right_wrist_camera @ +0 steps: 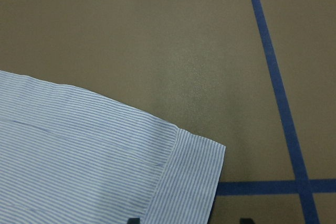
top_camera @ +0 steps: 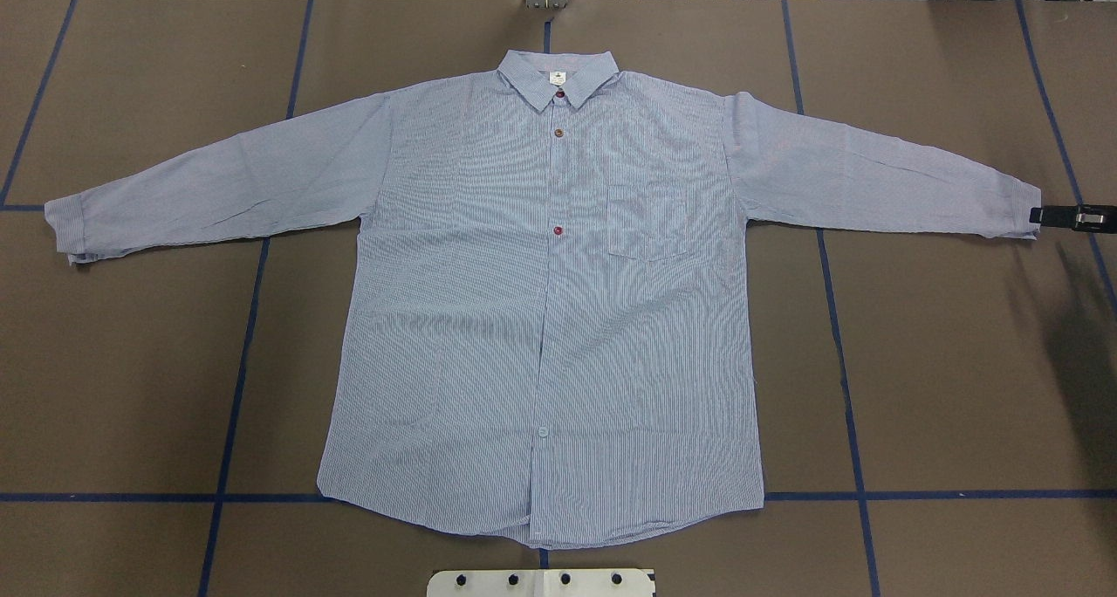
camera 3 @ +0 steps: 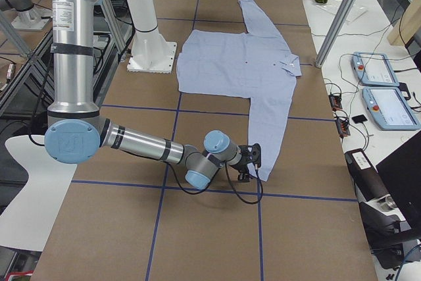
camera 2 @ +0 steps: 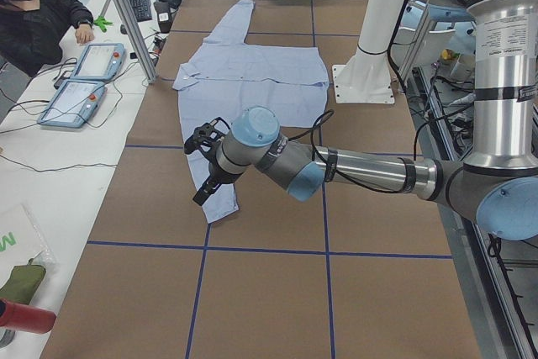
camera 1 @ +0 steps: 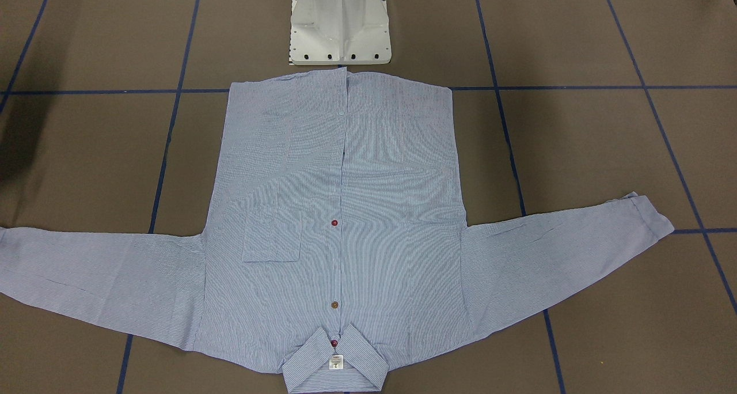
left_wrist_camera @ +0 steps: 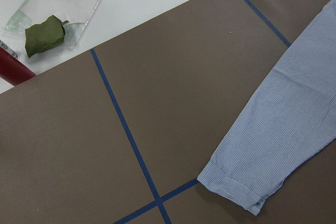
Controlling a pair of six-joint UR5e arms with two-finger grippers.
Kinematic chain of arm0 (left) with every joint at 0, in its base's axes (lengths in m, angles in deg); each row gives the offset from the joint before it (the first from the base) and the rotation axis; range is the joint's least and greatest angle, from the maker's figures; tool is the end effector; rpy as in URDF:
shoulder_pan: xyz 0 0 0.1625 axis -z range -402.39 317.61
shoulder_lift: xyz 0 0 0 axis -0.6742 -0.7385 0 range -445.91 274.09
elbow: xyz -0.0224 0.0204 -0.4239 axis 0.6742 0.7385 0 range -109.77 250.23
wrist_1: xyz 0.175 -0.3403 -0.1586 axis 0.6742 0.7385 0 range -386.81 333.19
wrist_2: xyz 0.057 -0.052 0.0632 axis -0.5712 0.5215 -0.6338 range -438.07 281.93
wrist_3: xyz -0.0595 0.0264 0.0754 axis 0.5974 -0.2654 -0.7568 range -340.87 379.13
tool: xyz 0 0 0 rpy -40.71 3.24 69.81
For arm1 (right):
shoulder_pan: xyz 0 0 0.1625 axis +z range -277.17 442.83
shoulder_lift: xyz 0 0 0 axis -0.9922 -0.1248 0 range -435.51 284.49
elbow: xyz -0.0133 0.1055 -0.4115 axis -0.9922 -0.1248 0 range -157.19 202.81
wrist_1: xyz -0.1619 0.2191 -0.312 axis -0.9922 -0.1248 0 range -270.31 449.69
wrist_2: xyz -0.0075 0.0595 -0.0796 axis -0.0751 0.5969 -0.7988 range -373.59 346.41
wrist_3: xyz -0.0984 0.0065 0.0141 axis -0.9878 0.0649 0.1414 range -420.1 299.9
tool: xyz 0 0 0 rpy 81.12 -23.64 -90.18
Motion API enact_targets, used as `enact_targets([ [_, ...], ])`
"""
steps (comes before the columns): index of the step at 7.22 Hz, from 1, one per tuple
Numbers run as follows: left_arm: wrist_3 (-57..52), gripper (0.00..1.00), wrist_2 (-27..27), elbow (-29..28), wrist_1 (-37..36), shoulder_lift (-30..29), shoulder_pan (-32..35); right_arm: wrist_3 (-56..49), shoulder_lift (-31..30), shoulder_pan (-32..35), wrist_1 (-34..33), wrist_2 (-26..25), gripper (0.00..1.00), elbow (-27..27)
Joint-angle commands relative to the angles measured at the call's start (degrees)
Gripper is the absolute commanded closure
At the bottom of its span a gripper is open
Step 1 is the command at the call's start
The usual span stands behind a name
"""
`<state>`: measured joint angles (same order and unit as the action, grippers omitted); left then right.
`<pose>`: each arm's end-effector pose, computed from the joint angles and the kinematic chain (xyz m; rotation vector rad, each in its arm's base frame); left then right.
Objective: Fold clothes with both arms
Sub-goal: 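Lower the right gripper onto the sleeve cuff nearest it and grasp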
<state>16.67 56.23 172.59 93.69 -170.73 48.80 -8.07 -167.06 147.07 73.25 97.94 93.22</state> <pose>-0.0736 -0.4718 0.5322 0.6479 0.7246 0.2742 -0.1252 -0.4820 0.7062 0.4850 -0.8406 0.2502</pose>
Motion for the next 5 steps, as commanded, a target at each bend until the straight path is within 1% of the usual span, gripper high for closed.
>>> enact_targets([
  [1, -0.09, 0.00, 0.00, 0.03, 0.00, 0.00, 0.04, 0.00, 1.28, -0.96, 0.01, -0.88, 0.30, -1.23],
  [4, -0.09, 0.00, 0.00, 0.03, 0.00, 0.00, 0.04, 0.00, 1.28, -1.75, 0.01, -0.97, 0.35, -1.32],
  [5, -0.09, 0.00, 0.00, 0.03, 0.00, 0.00, 0.04, 0.00, 1.28, -2.10, 0.01, -1.14, 0.38, -1.41],
])
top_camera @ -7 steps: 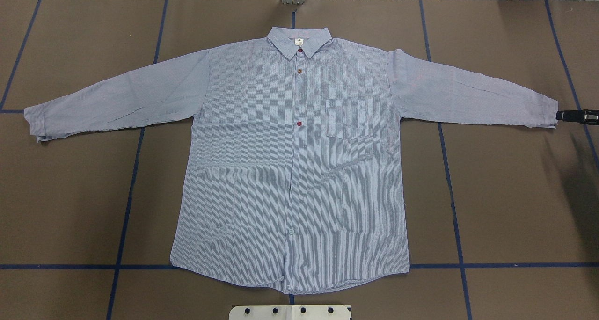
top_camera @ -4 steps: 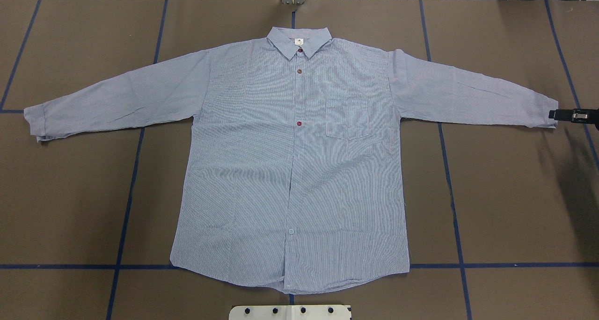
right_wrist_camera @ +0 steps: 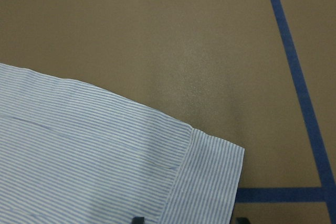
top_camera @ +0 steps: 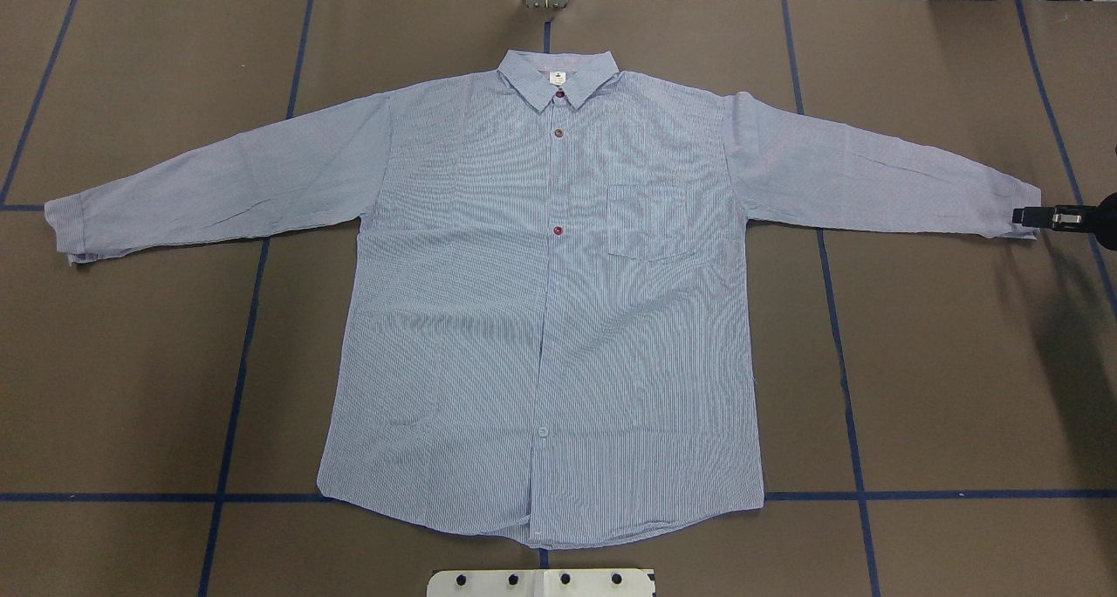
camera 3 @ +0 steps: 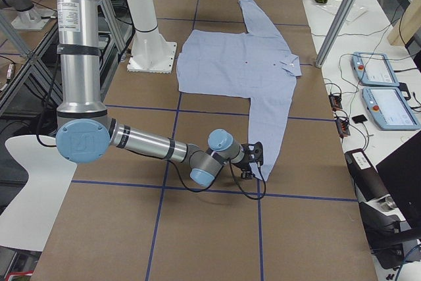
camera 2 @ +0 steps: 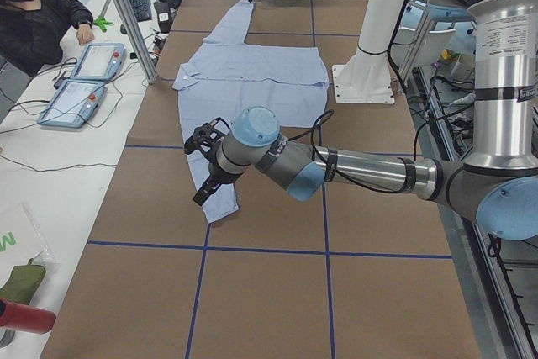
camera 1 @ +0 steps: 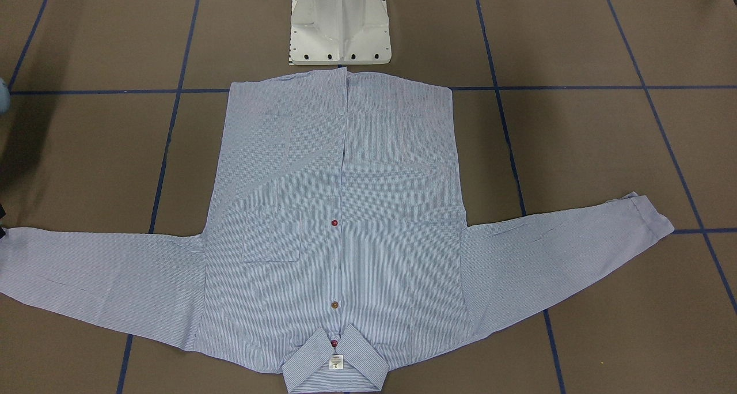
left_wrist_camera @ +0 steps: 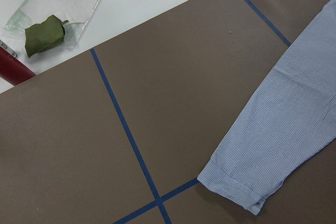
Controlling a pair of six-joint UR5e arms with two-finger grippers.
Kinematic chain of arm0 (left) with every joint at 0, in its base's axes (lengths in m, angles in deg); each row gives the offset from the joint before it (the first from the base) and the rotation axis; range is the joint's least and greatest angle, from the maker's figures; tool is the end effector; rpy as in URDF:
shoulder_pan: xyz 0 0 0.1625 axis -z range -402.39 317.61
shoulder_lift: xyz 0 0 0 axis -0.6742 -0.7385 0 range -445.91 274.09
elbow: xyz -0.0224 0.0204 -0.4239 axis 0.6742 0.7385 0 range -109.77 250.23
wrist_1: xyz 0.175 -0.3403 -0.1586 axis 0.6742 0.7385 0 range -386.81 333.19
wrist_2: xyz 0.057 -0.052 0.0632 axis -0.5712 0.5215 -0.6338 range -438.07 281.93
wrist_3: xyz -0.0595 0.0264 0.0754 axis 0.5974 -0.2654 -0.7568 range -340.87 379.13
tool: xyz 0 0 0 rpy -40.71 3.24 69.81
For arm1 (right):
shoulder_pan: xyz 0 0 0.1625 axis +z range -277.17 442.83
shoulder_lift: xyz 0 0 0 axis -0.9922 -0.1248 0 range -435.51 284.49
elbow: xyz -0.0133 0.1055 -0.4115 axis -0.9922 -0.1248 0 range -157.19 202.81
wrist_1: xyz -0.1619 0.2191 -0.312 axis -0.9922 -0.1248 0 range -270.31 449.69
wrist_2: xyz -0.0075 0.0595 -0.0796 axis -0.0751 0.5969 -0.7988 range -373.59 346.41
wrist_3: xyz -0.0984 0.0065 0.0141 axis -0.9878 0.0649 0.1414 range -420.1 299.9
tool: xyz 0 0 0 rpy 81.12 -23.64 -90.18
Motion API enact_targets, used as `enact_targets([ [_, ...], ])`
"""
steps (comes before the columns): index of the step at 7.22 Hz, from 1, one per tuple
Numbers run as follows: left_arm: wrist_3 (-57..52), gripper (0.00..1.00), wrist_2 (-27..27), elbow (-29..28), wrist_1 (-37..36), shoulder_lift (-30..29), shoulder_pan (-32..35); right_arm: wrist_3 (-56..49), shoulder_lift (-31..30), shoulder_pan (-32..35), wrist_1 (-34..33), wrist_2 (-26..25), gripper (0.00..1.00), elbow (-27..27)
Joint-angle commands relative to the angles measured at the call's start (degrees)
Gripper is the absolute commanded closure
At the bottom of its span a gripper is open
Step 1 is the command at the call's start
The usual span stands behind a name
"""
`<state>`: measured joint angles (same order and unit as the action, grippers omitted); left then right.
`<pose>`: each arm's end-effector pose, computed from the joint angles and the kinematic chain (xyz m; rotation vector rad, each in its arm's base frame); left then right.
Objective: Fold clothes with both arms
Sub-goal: 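Lower the right gripper onto the sleeve cuff nearest it and grasp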
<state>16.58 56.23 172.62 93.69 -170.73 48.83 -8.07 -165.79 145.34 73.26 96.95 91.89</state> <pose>-0.0739 -0.4718 0.5319 0.6491 0.7238 0.2754 -0.1428 -0.4874 0.7073 0.4825 -0.8353 0.2308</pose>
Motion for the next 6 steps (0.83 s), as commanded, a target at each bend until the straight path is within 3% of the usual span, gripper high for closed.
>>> enact_targets([
  [1, 0.00, 0.00, 0.00, 0.00, 0.00, 0.00, 0.00, 0.09, 0.01, -0.81, 0.00, -0.76, 0.41, -0.17],
  [2, -0.09, 0.00, 0.00, 0.00, 0.00, 0.00, 0.00, 0.87, 0.10, -1.07, 0.00, -0.76, 0.51, -0.08],
  [3, -0.09, 0.00, 0.00, 0.00, 0.00, 0.00, 0.00, 1.58, 0.10, -1.25, 0.00, -0.76, 0.69, 0.00],
  [4, -0.09, 0.00, 0.00, -0.09, 0.00, 0.09, 0.00, 2.11, 0.10, -1.42, 0.09, -0.76, 1.00, 0.18],
  [6, -0.09, 0.00, 0.00, 0.00, 0.00, 0.09, 0.00, 2.20, -0.07, -1.25, 0.09, 0.02, 1.00, 2.71],
])
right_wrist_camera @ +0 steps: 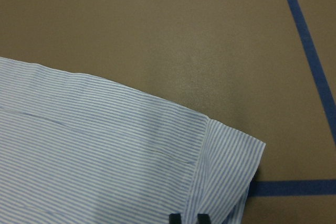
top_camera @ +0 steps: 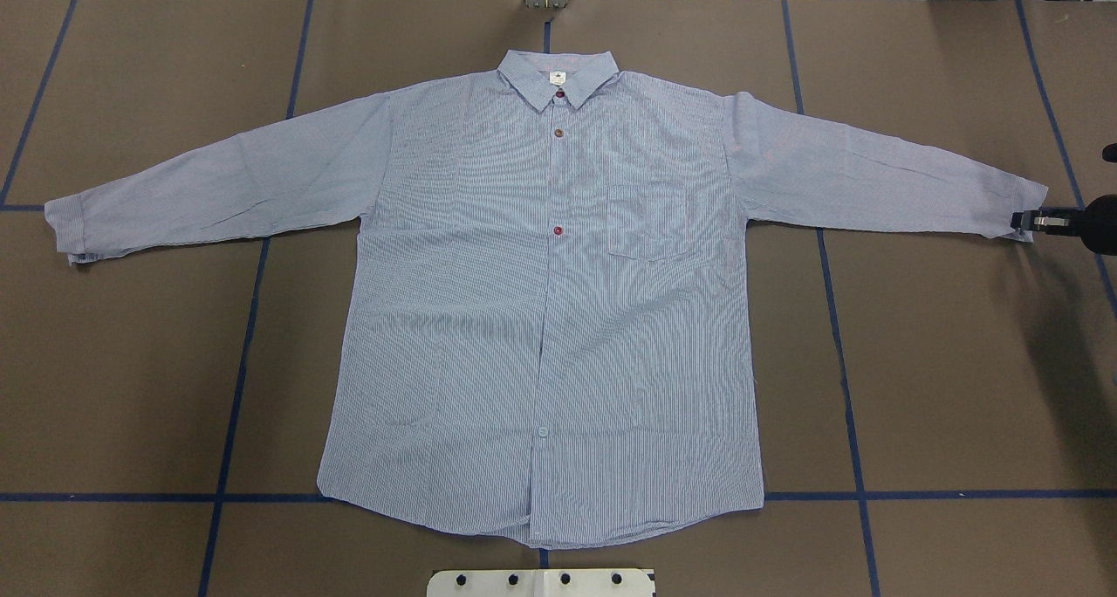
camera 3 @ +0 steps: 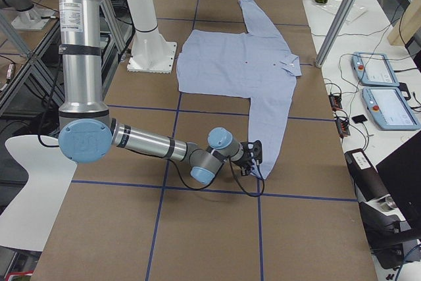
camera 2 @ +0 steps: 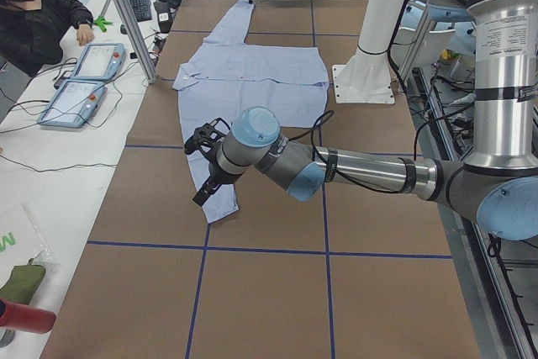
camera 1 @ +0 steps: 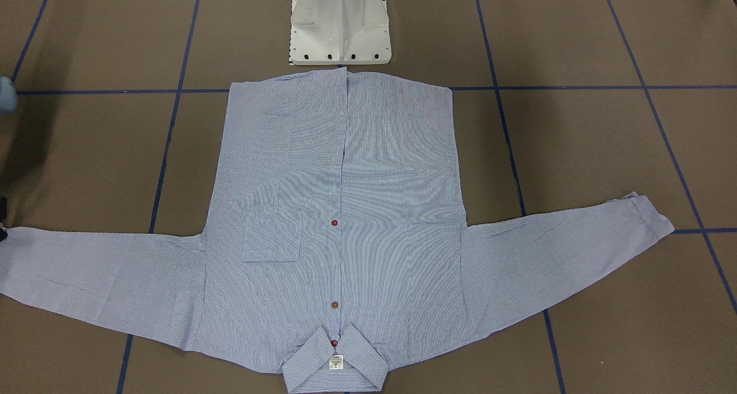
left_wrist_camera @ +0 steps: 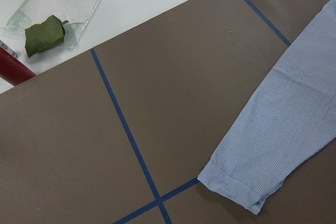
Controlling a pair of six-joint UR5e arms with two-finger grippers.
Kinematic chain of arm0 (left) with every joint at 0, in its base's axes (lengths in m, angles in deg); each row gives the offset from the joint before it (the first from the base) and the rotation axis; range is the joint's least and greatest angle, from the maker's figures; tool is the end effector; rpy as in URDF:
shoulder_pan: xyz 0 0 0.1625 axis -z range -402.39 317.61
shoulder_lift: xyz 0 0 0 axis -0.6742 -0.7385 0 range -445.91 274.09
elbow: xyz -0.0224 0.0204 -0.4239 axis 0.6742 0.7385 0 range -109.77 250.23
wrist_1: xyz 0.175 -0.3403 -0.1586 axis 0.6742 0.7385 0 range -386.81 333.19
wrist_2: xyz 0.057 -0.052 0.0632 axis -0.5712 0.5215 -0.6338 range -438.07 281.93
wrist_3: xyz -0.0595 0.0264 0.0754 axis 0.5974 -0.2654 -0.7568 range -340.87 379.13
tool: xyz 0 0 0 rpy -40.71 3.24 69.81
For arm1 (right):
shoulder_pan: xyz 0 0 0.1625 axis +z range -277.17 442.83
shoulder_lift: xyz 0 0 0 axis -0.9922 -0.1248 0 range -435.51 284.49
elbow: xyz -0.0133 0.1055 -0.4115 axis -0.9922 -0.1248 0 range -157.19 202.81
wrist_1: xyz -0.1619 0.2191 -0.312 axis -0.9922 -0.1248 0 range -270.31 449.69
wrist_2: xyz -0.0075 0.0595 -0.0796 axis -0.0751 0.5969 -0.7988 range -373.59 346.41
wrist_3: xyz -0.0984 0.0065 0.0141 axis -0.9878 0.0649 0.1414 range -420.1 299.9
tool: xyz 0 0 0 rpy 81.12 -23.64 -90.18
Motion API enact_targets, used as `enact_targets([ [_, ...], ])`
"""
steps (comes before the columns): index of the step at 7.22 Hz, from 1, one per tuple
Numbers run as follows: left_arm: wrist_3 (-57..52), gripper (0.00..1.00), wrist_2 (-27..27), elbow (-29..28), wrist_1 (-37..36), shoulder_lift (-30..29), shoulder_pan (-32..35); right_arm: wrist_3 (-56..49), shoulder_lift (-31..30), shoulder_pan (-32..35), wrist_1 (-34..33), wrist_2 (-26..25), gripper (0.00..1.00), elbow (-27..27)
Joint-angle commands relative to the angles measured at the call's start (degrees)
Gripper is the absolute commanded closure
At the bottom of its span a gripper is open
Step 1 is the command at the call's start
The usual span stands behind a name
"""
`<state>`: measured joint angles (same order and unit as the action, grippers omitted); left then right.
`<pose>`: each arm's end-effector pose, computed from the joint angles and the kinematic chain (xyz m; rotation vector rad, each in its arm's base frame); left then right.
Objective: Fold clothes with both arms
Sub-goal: 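Lower the right gripper onto the sleeve cuff nearest it and grasp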
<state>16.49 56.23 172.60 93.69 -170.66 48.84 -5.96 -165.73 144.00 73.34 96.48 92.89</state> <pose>-0.0740 -0.4713 0.5327 0.6483 0.7235 0.2761 -0.1548 -0.4868 0.6980 0.4781 -0.8565 0.2423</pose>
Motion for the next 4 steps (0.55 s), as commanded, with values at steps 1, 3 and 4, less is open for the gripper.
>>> enact_targets([
  [1, 0.00, 0.00, 0.00, 0.02, 0.00, 0.19, 0.00, 0.18, -0.14, 0.09, -0.08, 1.27, 1.00, 3.03],
  [3, 0.00, 0.00, 0.00, 0.20, 0.00, 0.19, 0.00, 0.79, 0.56, 0.17, -2.61, 1.28, 1.00, 7.85],
  [4, 0.00, 0.00, 0.00, 0.20, 0.00, 0.19, 0.00, 2.53, 2.05, 0.09, -8.46, 1.28, 1.00, 12.58],
])
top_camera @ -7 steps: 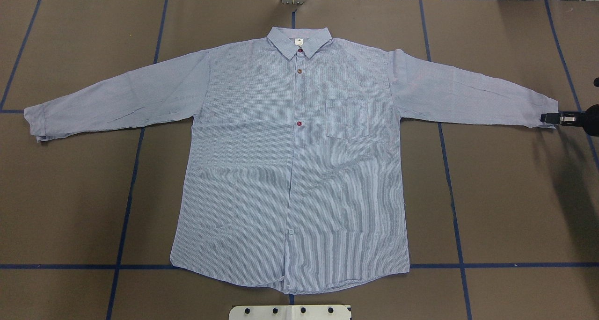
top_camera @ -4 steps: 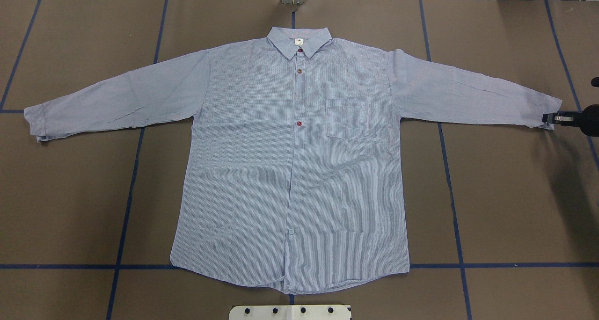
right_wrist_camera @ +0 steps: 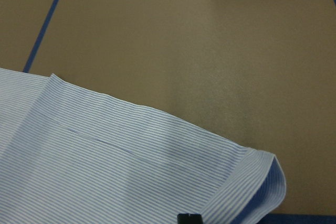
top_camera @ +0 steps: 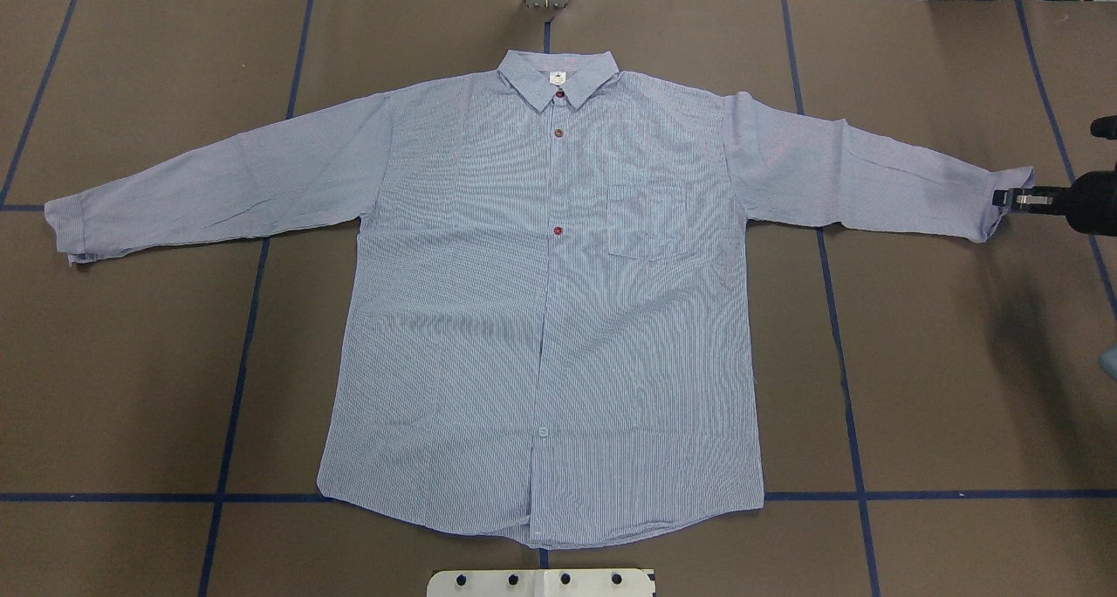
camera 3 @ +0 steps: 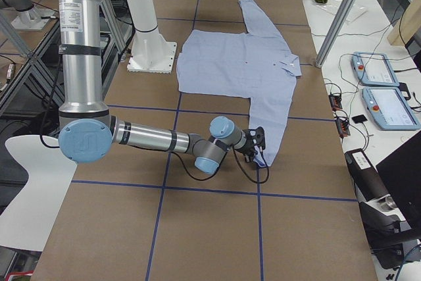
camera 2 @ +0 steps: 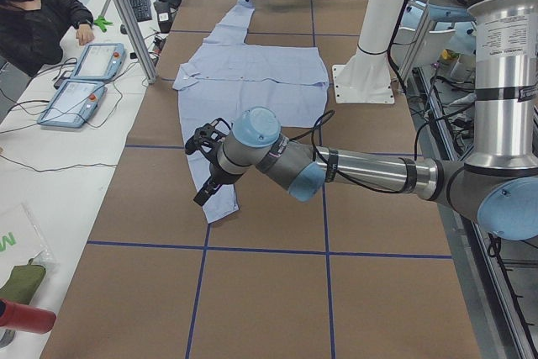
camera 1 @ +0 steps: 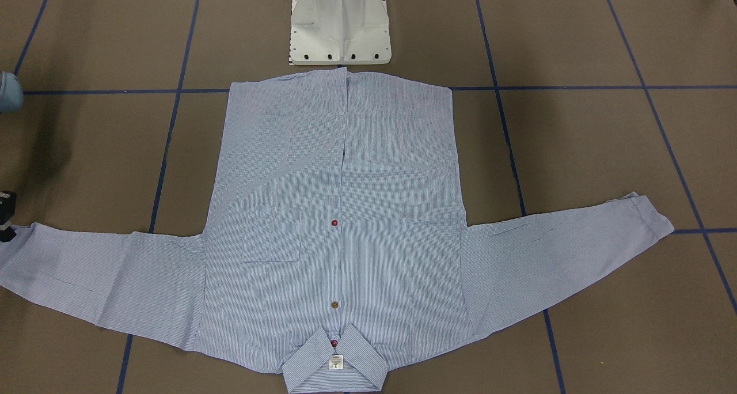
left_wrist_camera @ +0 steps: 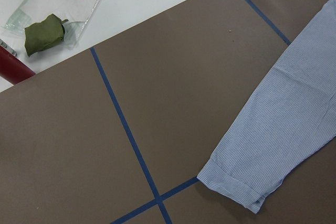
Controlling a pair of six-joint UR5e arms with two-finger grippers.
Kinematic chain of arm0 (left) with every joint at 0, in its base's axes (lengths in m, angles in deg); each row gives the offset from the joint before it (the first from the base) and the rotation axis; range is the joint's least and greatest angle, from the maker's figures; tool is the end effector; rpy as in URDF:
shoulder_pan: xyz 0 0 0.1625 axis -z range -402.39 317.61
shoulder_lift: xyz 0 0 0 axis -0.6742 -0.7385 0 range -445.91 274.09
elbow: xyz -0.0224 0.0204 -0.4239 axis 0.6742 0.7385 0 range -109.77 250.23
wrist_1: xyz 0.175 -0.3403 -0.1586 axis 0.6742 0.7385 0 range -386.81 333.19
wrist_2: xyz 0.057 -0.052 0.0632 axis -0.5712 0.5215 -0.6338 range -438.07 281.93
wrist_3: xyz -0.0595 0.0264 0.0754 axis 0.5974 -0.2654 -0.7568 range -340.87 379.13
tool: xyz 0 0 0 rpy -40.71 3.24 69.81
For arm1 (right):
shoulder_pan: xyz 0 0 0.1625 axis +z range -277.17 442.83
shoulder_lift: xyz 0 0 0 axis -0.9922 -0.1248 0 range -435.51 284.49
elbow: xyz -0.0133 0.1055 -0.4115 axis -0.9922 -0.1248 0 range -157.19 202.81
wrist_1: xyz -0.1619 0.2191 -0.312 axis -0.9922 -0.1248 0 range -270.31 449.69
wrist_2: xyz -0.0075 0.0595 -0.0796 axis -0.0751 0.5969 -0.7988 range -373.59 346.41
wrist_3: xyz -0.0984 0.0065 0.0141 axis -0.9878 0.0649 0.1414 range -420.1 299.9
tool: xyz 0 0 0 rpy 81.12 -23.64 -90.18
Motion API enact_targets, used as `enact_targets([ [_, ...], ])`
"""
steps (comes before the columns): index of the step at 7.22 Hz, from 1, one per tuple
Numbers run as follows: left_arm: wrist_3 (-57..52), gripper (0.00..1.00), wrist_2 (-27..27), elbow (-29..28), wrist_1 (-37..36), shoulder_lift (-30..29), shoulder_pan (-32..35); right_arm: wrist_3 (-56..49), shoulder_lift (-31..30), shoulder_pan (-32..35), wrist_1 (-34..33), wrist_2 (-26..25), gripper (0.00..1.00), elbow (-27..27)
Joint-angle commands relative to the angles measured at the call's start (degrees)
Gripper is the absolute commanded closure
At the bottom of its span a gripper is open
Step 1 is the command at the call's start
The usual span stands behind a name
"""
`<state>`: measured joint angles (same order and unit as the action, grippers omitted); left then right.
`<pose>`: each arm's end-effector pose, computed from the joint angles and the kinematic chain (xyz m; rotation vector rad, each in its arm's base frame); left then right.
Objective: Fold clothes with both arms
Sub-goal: 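Lower the right gripper onto the sleeve cuff nearest it and grasp, then carry the cuff across the chest toward the collar and release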
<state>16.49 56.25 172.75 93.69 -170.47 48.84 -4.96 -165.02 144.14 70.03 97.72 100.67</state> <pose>-0.0739 -0.4699 0.5329 0.6476 0.7239 0.2759 -0.1639 -0.5017 0.6297 0.5273 -0.9289 0.2266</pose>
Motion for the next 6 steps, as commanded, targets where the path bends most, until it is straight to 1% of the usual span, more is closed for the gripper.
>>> enact_targets([
  [1, 0.00, 0.00, -0.02, 0.04, 0.00, 0.01, 0.00, 4.59, 4.92, -0.05, -14.95, -0.05, 1.00, 10.33],
  [2, 0.00, 0.00, -0.02, 0.04, 0.00, -0.08, 0.00, 7.15, 10.61, -0.92, -23.40, -0.22, 1.00, 13.08],
  [3, 0.09, 0.00, -0.02, 0.04, 0.00, -0.08, 0.00, 11.17, 18.07, -3.45, -29.14, -1.53, 1.00, 13.19],
  [4, 0.09, 0.00, -0.02, 0.04, 0.00, -0.08, 0.00, 14.87, 24.67, -7.31, -33.29, -5.11, 1.00, 12.76],
  [5, 0.09, 0.00, -0.02, 0.04, 0.00, -0.08, 0.00, 19.26, 29.78, -10.83, -33.94, -11.24, 1.00, 12.41],
  [6, 0.17, 0.00, -0.02, 0.04, 0.00, -0.08, 0.00, 20.95, 33.83, -14.34, -33.86, -16.69, 1.00, 11.97],
])
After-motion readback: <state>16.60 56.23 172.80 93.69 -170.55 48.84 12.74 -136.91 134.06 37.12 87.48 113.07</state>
